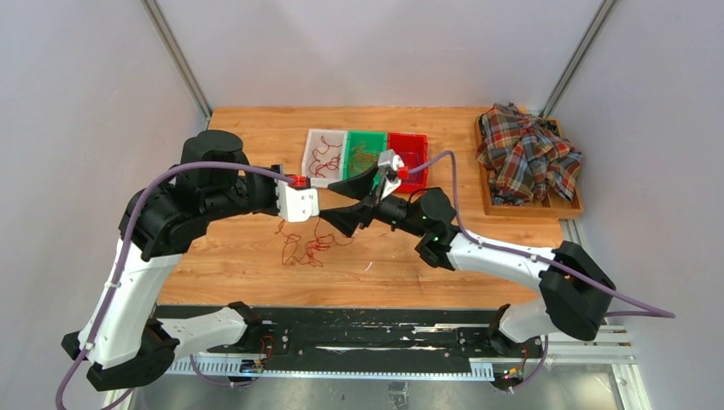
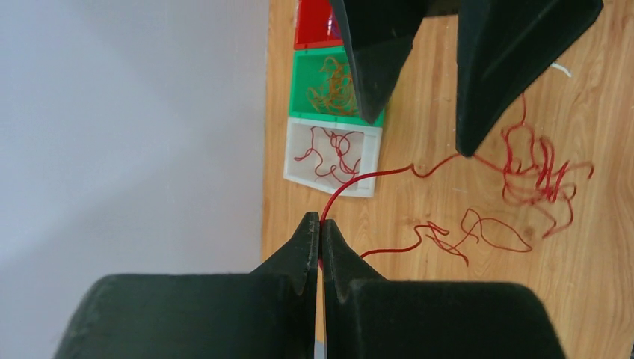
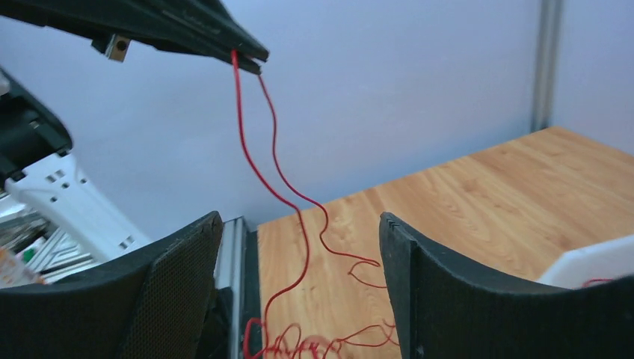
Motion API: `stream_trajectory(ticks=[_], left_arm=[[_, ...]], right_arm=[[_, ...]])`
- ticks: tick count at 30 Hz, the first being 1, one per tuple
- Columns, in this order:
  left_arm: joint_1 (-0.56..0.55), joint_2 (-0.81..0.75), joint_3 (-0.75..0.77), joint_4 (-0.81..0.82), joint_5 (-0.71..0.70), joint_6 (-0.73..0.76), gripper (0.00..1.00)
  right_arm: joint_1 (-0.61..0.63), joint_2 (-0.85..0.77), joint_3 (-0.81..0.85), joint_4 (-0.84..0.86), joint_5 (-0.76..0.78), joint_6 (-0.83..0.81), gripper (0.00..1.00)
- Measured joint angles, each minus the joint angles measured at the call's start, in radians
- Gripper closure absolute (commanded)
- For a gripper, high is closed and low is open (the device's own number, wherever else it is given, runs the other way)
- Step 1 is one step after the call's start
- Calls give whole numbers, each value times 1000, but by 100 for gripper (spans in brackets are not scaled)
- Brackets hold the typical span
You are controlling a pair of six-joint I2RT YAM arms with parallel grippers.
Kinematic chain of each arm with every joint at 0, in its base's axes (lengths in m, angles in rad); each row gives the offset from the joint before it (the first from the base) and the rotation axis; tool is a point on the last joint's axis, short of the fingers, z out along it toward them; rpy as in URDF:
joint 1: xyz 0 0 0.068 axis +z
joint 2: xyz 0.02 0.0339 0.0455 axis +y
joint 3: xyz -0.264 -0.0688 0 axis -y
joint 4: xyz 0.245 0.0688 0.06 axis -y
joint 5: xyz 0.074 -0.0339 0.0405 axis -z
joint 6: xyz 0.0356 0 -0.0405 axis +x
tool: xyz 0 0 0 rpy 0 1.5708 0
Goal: Untangle the cables
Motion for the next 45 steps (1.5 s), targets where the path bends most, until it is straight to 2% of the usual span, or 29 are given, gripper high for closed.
stream_trajectory(ticks=[5, 11, 21, 25, 29, 40, 45], left_arm=[[0, 12, -3, 1, 38, -18, 99], [0, 14, -4, 2, 61, -21, 99], [0, 14, -4, 2, 81, -20, 100], [0, 14, -3, 2, 92, -21, 99], [0, 14, -3, 2, 98, -22, 99], [0, 18, 27, 4, 122, -44, 100], [0, 27, 41, 5, 133, -55, 100]], right_arm=[[0, 82, 56, 0, -134, 58, 25], [0, 170, 106, 49, -224, 140, 29], [-15, 200, 107, 108, -253, 222, 47], [-29, 199, 84, 85, -206, 214, 55], [-30, 198, 68, 16, -142, 178, 69], [-10, 197, 85, -101, -39, 132, 67], [35, 197, 132, -216, 69, 17, 68]])
